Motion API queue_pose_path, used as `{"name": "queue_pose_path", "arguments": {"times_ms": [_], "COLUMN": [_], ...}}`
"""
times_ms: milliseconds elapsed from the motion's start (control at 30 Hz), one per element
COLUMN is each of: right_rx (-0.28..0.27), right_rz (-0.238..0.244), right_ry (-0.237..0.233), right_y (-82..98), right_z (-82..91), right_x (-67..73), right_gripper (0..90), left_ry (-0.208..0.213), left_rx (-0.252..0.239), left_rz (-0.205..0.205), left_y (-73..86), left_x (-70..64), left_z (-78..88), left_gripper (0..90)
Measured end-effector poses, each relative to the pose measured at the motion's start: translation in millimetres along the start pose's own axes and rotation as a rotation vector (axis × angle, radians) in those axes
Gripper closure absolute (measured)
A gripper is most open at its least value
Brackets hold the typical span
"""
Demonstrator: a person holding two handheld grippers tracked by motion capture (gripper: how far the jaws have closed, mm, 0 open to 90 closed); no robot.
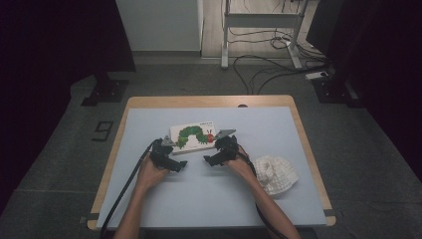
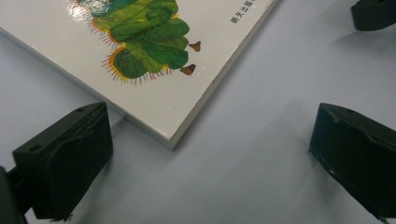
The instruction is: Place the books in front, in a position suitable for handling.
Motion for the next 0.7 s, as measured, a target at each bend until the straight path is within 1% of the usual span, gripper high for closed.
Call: {"name": "queue_pose_path", "arguments": {"times_ms": [100, 133, 167, 267, 333, 433, 600, 700], "right_rx": [0.02, 0.017, 0.017, 0.02, 0.016, 0.009, 0.008, 0.009], "right_rz": [0.003, 0.008, 0.013, 0.016, 0.01, -0.013, -0.004, -0.015], "right_ry": [0.0, -0.005, -0.009, 0.003, -0.003, -0.01, 0.001, 0.001], "right_y": [-0.8, -2.2, -3.2, -3.3, -3.2, -2.7, 0.7, 3.0], "right_z": [-3.7, -5.0, -6.2, -7.1, -6.4, -4.2, -1.8, 0.3], "right_x": [-0.3, 0.5, 1.2, 1.7, 1.8, 1.4, 3.8, 6.0], "right_gripper": [0.0, 0.0, 0.0, 0.0, 0.0, 1.8, 1.9, 1.7], "left_ry": [0.001, -0.004, -0.004, -0.005, -0.004, -0.002, 0.011, 0.018], "left_rx": [-0.003, 0.002, 0.0, 0.0, 0.003, 0.008, 0.02, 0.03], "left_rz": [-0.004, -0.011, -0.01, -0.008, -0.005, -0.008, -0.014, -0.022], "left_y": [-0.3, 0.1, 0.0, 0.0, 0.1, 0.7, 1.7, 2.6], "left_x": [-0.2, -0.3, -0.6, -1.1, -1.9, -2.9, -6.9, -10.6], "left_z": [-0.4, -0.5, -0.6, -0.7, -0.5, 0.1, 1.9, 3.5], "left_gripper": [0.0, 0.0, 0.0, 0.0, 0.0, 0.0, 0.0, 0.0]}}
Point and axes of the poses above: each handheld gripper's, and its own axes: z roughly backward along the jaws, y roughly out of its underside, x roughly to its left, the point moved 9 cm from there along -z, roughly forward along the jaws, and after that the axes turned 12 degrees about -z, right-handed, at the moved point
